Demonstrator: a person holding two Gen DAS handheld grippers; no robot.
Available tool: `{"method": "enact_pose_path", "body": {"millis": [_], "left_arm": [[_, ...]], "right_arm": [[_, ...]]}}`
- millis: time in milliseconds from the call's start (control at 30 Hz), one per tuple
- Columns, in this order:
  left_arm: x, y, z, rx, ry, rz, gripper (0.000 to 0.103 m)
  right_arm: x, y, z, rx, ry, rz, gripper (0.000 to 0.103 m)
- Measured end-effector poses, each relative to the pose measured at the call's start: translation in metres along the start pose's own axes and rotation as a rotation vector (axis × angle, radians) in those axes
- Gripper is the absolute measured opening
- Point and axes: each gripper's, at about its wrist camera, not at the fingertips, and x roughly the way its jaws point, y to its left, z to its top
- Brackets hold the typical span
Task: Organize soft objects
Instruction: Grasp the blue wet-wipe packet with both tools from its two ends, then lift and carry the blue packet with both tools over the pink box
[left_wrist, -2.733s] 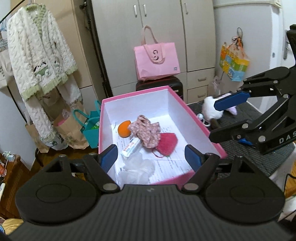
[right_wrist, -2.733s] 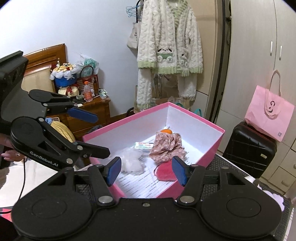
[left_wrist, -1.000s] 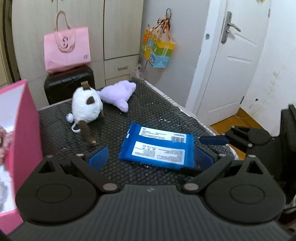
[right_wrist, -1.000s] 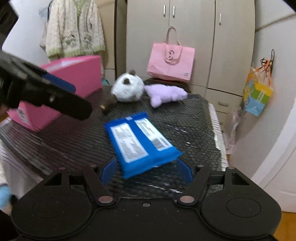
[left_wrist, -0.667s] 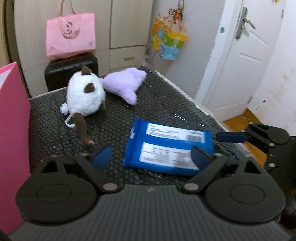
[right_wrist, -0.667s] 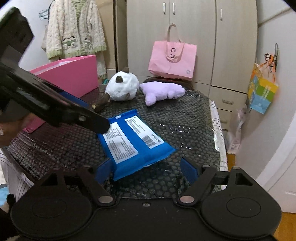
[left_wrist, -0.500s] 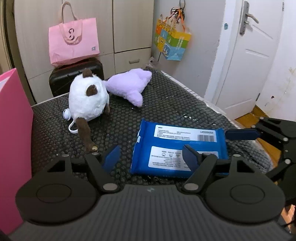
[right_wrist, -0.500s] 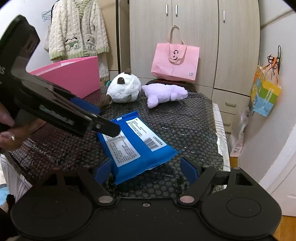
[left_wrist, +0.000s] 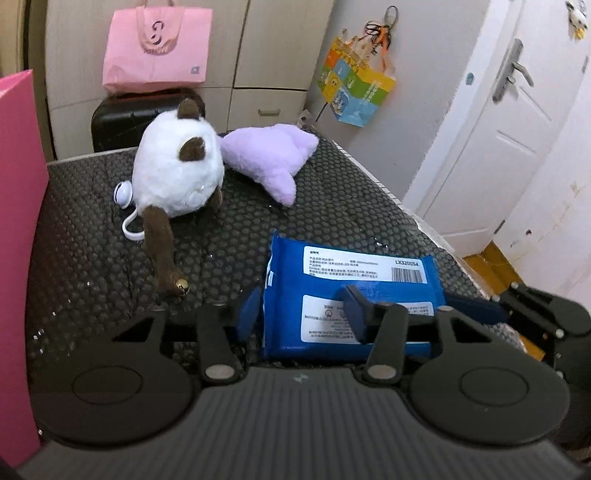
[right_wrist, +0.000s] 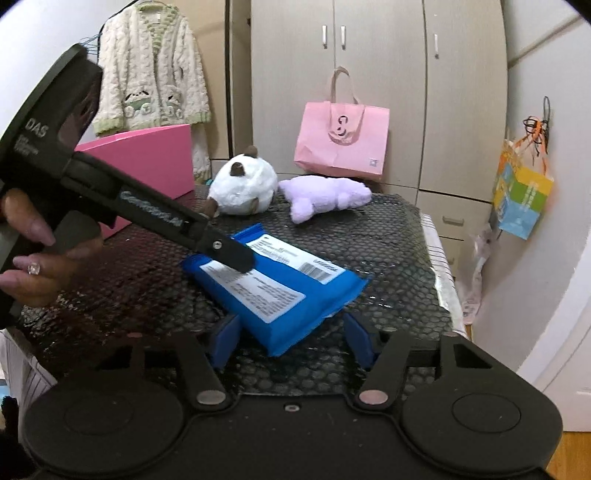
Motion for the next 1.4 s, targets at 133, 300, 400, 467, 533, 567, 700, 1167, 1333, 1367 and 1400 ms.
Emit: {"method": "enact_pose_path", "body": {"millis": [133, 300, 400, 467, 533, 567, 700, 1167, 1333, 1367, 1400], "left_arm": [[0.001, -0.009, -0.006, 0.022, -0.022, 0.033, 0.046], [-0.002, -0.018, -0.012, 0.025, -0.027, 0.007, 0.046], [-0.005, -0.024, -0.017, 0.025, -0.039, 0.009, 0.046], [-0.007, -0.025, -0.02, 0.015, -0.037, 0.005, 0.046], [-0.009, -0.028, -0.022, 0.016, -0.04, 0.014, 0.046], [-0.01, -0.029, -0.023, 0.017, -0.042, 0.02, 0.046], [-0.016, -0.031, -0.024, 0.0, -0.028, 0.017, 0.046], [-0.06, -0.028, -0.04, -0.135, 0.003, -0.112, 0.048], [-0.081, -0.028, -0.043, -0.125, -0.034, -0.111, 0.049], [-0.087, -0.028, -0.044, -0.123, -0.042, -0.11, 0.049], [-0.092, -0.028, -0.045, -0.12, -0.049, -0.109, 0.049]], "right_arm": [[0.005, 0.003, 0.001, 0.004, -0.005, 0.001, 0.062], [0.006, 0.006, -0.002, 0.01, -0.026, 0.016, 0.054], [0.006, 0.009, -0.002, -0.005, -0.028, 0.006, 0.054], [0.006, 0.01, -0.002, -0.005, -0.033, 0.002, 0.054], [0.005, 0.011, -0.002, -0.008, -0.037, -0.003, 0.054], [0.004, 0.013, -0.002, -0.015, -0.039, -0.007, 0.054], [0.001, 0.016, -0.001, -0.013, -0.032, -0.011, 0.058], [-0.033, 0.039, 0.006, -0.08, -0.104, -0.005, 0.084], [-0.047, 0.049, 0.011, -0.078, -0.11, 0.021, 0.084], [-0.05, 0.052, 0.012, -0.08, -0.11, 0.025, 0.084], [-0.053, 0.054, 0.013, -0.081, -0.109, 0.029, 0.084]]}}
